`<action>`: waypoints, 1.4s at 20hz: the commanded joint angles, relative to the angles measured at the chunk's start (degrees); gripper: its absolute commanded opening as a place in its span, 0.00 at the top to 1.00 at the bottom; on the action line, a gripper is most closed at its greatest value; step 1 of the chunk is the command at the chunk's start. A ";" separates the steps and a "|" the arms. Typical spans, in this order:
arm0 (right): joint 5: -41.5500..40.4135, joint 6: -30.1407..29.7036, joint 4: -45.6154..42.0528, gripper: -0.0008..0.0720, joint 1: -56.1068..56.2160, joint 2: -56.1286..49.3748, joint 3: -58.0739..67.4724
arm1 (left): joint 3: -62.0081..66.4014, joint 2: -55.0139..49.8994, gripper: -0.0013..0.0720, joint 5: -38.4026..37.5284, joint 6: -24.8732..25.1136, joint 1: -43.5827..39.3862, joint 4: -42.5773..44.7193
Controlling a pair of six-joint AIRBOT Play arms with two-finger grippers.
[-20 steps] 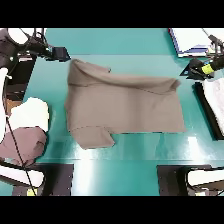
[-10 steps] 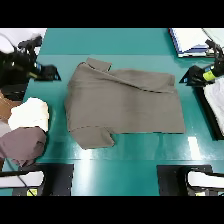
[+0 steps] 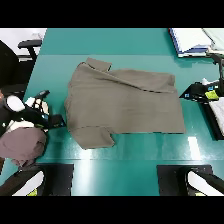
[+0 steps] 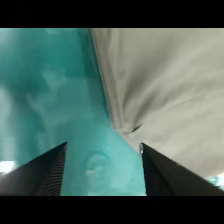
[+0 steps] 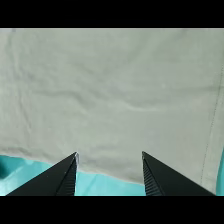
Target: Fold the shirts.
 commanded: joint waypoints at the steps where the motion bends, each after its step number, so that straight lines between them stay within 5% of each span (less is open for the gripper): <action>1: -0.96 0.00 0.07 0.37 0.02 3.10 -2.01 | -9.35 2.25 0.25 7.56 2.93 0.02 -8.92; 6: -1.55 0.00 4.33 0.37 0.02 3.26 -2.01 | -11.82 2.25 0.27 12.33 6.51 0.02 -16.33; 7: -1.92 0.02 5.05 0.37 0.02 3.26 -2.01 | -11.82 2.25 0.52 12.70 7.74 0.02 -17.68; 10: -0.31 0.00 4.35 0.37 -1.14 3.26 -2.01 | -11.56 2.25 0.95 12.83 10.95 0.02 -20.22; 17: 3.91 -0.04 -5.29 0.36 -21.46 6.86 -17.97 | -1.51 2.25 0.95 7.78 11.39 0.02 -16.87; 19: 2.34 -0.07 -5.92 0.25 -29.27 7.93 -26.34 | -0.13 2.25 0.94 7.74 11.39 0.04 -16.92; 23: -3.21 -5.20 3.96 0.30 -37.38 4.35 -36.81 | -0.11 2.25 0.94 8.37 11.82 0.02 -17.16; 28: -12.48 -6.69 12.66 0.40 -30.27 -4.22 -36.76 | -0.11 2.25 0.94 8.46 11.80 0.02 -17.25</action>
